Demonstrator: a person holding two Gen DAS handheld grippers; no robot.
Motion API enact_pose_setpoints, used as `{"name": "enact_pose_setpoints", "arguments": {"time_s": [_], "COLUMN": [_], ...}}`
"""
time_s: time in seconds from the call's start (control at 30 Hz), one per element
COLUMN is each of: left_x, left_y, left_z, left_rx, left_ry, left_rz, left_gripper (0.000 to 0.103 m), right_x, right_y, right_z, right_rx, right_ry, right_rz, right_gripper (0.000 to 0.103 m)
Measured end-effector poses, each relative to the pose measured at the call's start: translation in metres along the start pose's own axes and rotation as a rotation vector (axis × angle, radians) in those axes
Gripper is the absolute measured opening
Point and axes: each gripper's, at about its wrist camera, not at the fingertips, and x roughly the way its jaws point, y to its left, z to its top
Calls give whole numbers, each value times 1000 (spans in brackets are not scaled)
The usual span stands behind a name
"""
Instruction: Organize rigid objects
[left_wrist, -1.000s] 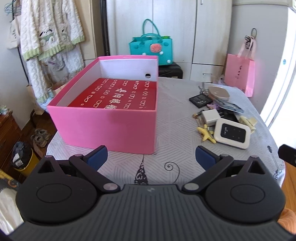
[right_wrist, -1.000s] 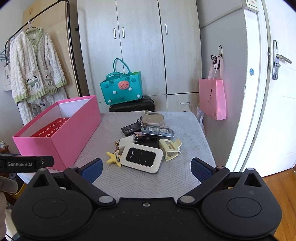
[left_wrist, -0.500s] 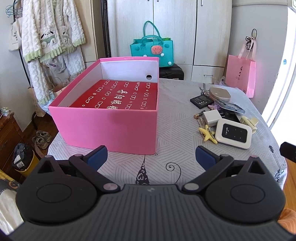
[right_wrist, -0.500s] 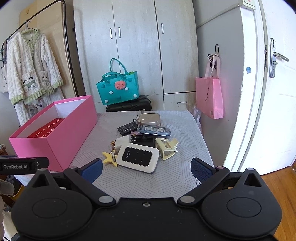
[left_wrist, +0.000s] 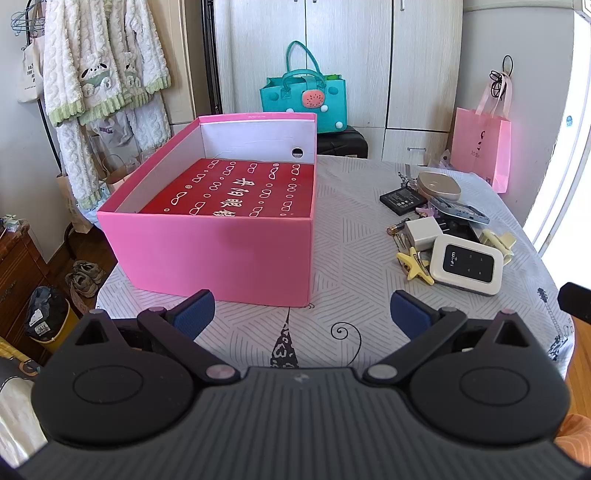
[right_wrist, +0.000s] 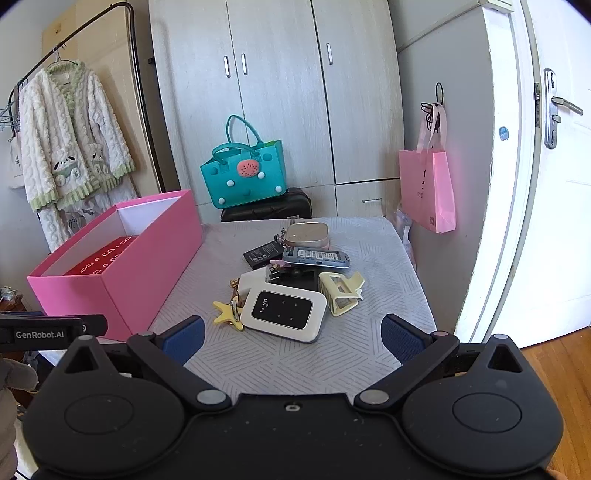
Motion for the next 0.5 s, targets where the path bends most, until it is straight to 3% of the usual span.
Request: {"name": "enact_pose_setpoints", "arguments": {"time_s": [0.3, 0.5], "left_x": [0, 1], "left_y": [0, 0], "left_z": [-2, -2], "left_rx": [1, 8], "left_ry": [1, 8], "left_rz": [1, -2], "left_gripper": [103, 103], "right_x": [0, 1], "right_y": [-1, -4], "right_z": [0, 0], "right_rx": [1, 37], "right_ry": [-1, 19], "right_rz": [-3, 73], "right_gripper": [103, 103]}}
